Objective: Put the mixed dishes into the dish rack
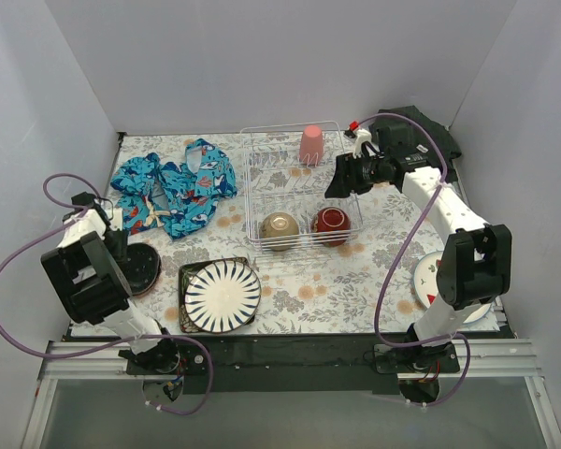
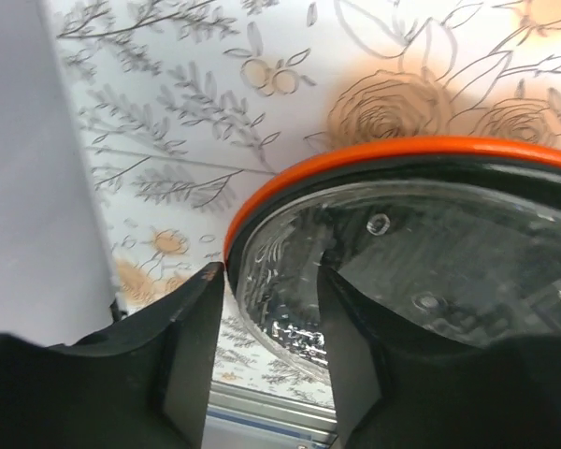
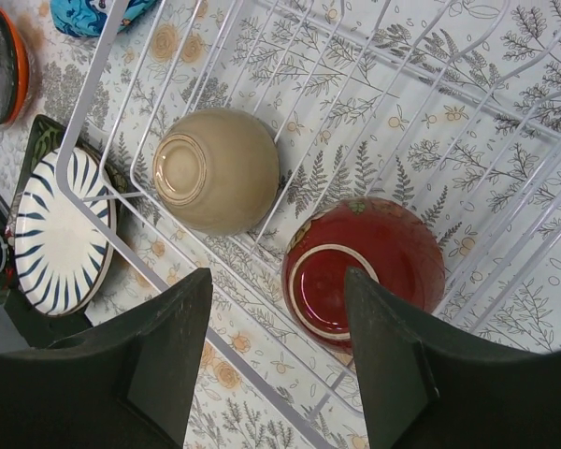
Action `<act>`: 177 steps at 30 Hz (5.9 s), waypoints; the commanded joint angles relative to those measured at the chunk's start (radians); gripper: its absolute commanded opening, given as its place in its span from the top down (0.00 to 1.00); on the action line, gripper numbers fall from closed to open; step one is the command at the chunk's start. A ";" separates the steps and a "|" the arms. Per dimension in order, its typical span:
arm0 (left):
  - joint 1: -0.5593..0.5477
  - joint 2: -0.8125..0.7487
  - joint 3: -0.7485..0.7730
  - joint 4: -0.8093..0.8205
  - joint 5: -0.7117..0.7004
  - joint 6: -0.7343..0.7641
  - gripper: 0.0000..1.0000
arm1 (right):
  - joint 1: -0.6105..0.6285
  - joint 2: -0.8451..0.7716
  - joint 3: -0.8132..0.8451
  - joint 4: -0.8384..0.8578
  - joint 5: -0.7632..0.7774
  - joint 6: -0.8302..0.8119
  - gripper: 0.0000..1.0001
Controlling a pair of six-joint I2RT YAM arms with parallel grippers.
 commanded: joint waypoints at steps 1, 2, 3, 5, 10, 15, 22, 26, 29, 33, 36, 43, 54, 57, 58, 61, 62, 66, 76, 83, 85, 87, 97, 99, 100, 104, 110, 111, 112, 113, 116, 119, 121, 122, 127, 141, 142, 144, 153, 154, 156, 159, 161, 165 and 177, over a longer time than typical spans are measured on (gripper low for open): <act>0.004 0.051 0.037 0.006 0.126 -0.019 0.58 | 0.013 -0.041 0.014 -0.021 0.023 -0.043 0.34; 0.001 0.063 0.041 0.006 0.129 -0.036 0.60 | 0.015 -0.040 0.017 -0.024 0.026 -0.051 0.34; -0.001 0.068 0.055 0.006 0.179 -0.045 0.62 | 0.016 -0.035 0.020 -0.023 0.028 -0.054 0.34; -0.023 0.082 0.066 0.005 0.196 -0.068 0.64 | 0.021 -0.030 0.029 -0.023 0.034 -0.063 0.34; -0.106 0.110 0.103 0.014 0.221 -0.113 0.71 | 0.041 -0.007 0.058 -0.023 0.036 -0.074 0.34; -0.162 0.134 0.139 0.014 0.235 -0.159 0.73 | 0.054 0.006 0.074 -0.017 0.034 -0.086 0.34; -0.250 0.159 0.169 0.012 0.259 -0.208 0.78 | 0.116 0.022 0.118 -0.009 0.025 -0.158 0.35; -0.266 0.154 0.182 0.006 0.267 -0.228 0.88 | 0.228 0.072 0.215 0.012 0.056 -0.172 0.35; -0.264 0.148 0.175 0.001 0.267 -0.234 0.94 | 0.307 0.161 0.326 0.040 0.039 -0.096 0.36; -0.264 0.137 0.158 -0.003 0.274 -0.245 0.98 | 0.401 0.304 0.494 0.065 0.011 0.014 0.36; -0.266 0.113 0.127 0.003 0.287 -0.251 1.00 | 0.461 0.408 0.618 0.072 0.014 0.071 0.37; -0.266 0.033 0.042 0.003 0.334 -0.286 1.00 | 0.591 0.545 0.750 0.097 0.141 0.122 0.37; -0.264 -0.068 -0.035 0.015 0.368 -0.320 1.00 | 0.671 0.694 0.834 0.074 0.295 0.118 0.43; -0.264 -0.074 -0.049 0.023 0.377 -0.328 1.00 | 0.677 0.729 0.844 0.068 0.338 0.108 0.44; -0.264 -0.074 -0.052 0.026 0.382 -0.331 1.00 | 0.677 0.741 0.844 0.066 0.338 0.110 0.44; -0.264 -0.070 -0.061 0.037 0.397 -0.343 1.00 | 0.682 0.761 0.839 0.059 0.350 0.107 0.45; -0.264 -0.070 -0.061 0.041 0.402 -0.348 1.00 | 0.683 0.764 0.836 0.057 0.356 0.107 0.45; -0.264 -0.070 -0.061 0.046 0.403 -0.351 1.00 | 0.686 0.772 0.828 0.057 0.343 0.110 0.49; -0.266 -0.084 -0.046 0.041 0.428 -0.371 1.00 | 0.690 0.760 0.796 0.065 0.267 0.130 0.88; -0.264 -0.136 0.018 0.020 0.440 -0.375 0.71 | 0.690 0.685 0.799 0.062 0.336 0.102 0.99; -0.264 -0.174 0.072 0.005 0.484 -0.377 0.53 | 0.686 0.633 0.785 0.059 0.349 0.096 0.99; -0.264 -0.227 0.144 -0.011 0.552 -0.374 0.44 | 0.683 0.596 0.779 0.057 0.371 0.095 0.99; -0.263 -0.239 0.472 -0.031 0.787 -0.447 0.38 | 0.651 0.448 0.870 0.089 0.506 0.018 0.99; -0.264 -0.228 0.497 -0.003 0.802 -0.479 0.38 | 0.634 0.431 0.871 0.094 0.600 0.003 0.99; -0.264 -0.223 0.512 0.020 0.807 -0.510 0.38 | 0.628 0.415 0.871 0.095 0.647 -0.010 0.99; -0.263 -0.205 0.564 0.081 0.825 -0.545 0.38 | 0.570 0.355 0.830 0.111 0.908 -0.045 0.99; -0.266 -0.202 0.518 0.228 0.813 -0.604 0.37 | 0.495 0.230 0.700 0.137 1.214 -0.089 0.99; -0.264 -0.187 0.506 0.236 0.810 -0.614 0.37 | 0.489 0.200 0.678 0.140 1.268 -0.086 0.99; -0.264 -0.183 0.500 0.253 0.811 -0.622 0.37 | 0.484 0.181 0.629 0.143 1.325 -0.082 0.99; -0.264 -0.179 0.491 0.262 0.811 -0.634 0.37 | 0.472 0.165 0.600 0.146 1.411 -0.079 0.99; -0.266 -0.168 0.457 0.290 0.799 -0.656 0.37 | 0.435 0.089 0.482 0.158 1.502 -0.056 0.99; -0.266 -0.159 0.454 0.290 0.802 -0.661 0.37 | 0.397 0.051 0.410 0.166 1.553 -0.057 0.99; -0.267 -0.157 0.451 0.290 0.801 -0.658 0.37 | 0.371 0.046 0.396 0.167 1.559 -0.054 0.99; -0.270 -0.156 0.449 0.290 0.801 -0.658 0.37 | 0.364 0.051 0.397 0.169 1.562 -0.053 0.99; -0.281 -0.157 0.428 0.285 0.799 -0.653 0.37 | 0.338 0.123 0.437 0.167 1.605 -0.063 0.99; -0.286 -0.159 0.394 0.255 0.767 -0.621 0.36 | 0.324 0.354 0.609 0.105 1.732 -0.054 0.99; -0.287 -0.159 0.388 0.253 0.767 -0.619 0.36 | 0.324 0.361 0.612 0.106 1.728 -0.053 0.99; -0.286 -0.159 0.383 0.248 0.767 -0.618 0.36 | 0.324 0.377 0.620 0.103 1.731 -0.051 0.99; -0.287 -0.143 0.383 0.247 0.768 -0.616 0.36 | 0.324 0.434 0.623 0.054 1.722 -0.022 0.99; -0.289 -0.143 0.385 0.247 0.767 -0.616 0.36 | 0.324 0.442 0.632 0.051 1.726 0.001 0.99; -0.290 -0.142 0.385 0.245 0.767 -0.616 0.36 | 0.323 0.473 0.649 0.045 1.738 0.009 0.99; -0.295 -0.142 0.382 0.242 0.765 -0.616 0.36 | 0.329 0.509 0.689 0.045 1.758 0.009 0.99; -0.301 -0.143 0.382 0.241 0.765 -0.616 0.36 | 0.335 0.520 0.699 0.046 1.761 0.010 0.99; -0.300 -0.148 0.377 0.244 0.765 -0.619 0.36 | 0.357 0.516 0.678 0.040 1.763 0.015 0.99; -0.301 -0.177 0.350 0.259 0.775 -0.636 0.36 | 0.378 0.485 0.653 0.094 1.892 -0.003 0.99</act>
